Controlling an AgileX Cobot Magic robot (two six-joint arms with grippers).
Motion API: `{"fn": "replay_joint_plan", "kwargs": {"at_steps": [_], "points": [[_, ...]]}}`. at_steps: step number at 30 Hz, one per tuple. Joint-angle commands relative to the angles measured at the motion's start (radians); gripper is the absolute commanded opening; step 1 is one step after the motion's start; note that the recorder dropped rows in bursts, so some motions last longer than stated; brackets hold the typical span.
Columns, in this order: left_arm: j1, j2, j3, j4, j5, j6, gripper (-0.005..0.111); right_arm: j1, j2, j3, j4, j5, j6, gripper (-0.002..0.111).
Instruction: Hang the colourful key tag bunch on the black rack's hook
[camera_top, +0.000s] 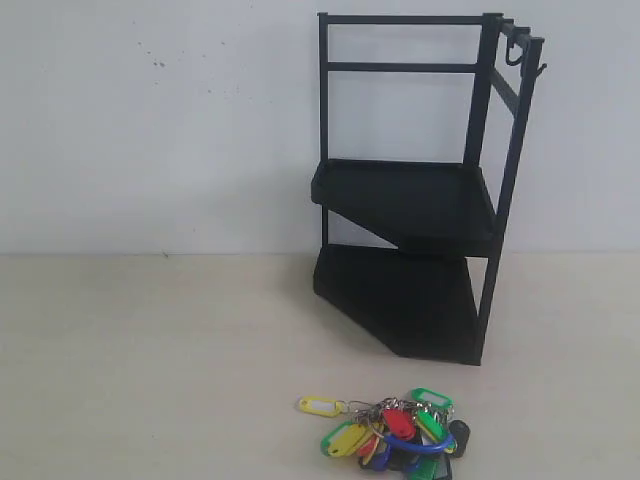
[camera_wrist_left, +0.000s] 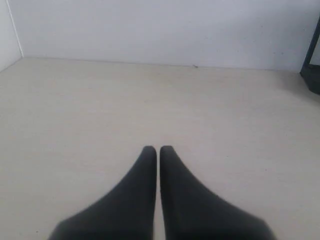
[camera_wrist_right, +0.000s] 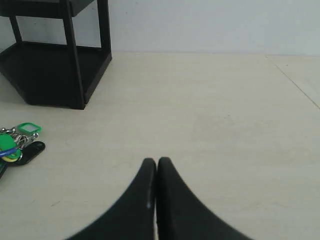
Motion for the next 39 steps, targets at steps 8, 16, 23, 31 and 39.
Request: {"fn": "replay_joint_plan", "kwargs": {"at_steps": [8,16,23,31,39], "points": [[0.003,0.004,-0.002,-0.002,-0.011,0.0,0.004,0.003,-0.005,-0.001,0.0,-0.01,-0.002,0.0],[0.003,0.004,-0.002,-0.002,-0.011,0.0,0.004,0.003,-0.005,-0.001,0.0,-0.01,-0.002,0.0],[0.003,0.004,-0.002,-0.002,-0.011,0.0,0.004,0.003,-0.005,-0.001,0.0,-0.01,-0.002,0.0],[0.003,0.004,-0.002,-0.002,-0.011,0.0,0.004,0.003,-0.005,-0.001,-0.004,-0.049,-0.093,0.0],[0.003,0.004,-0.002,-0.002,-0.011,0.0,0.004,0.003,-0.005,-0.001,-0.002,-0.318,-0.15,0.0]]}}
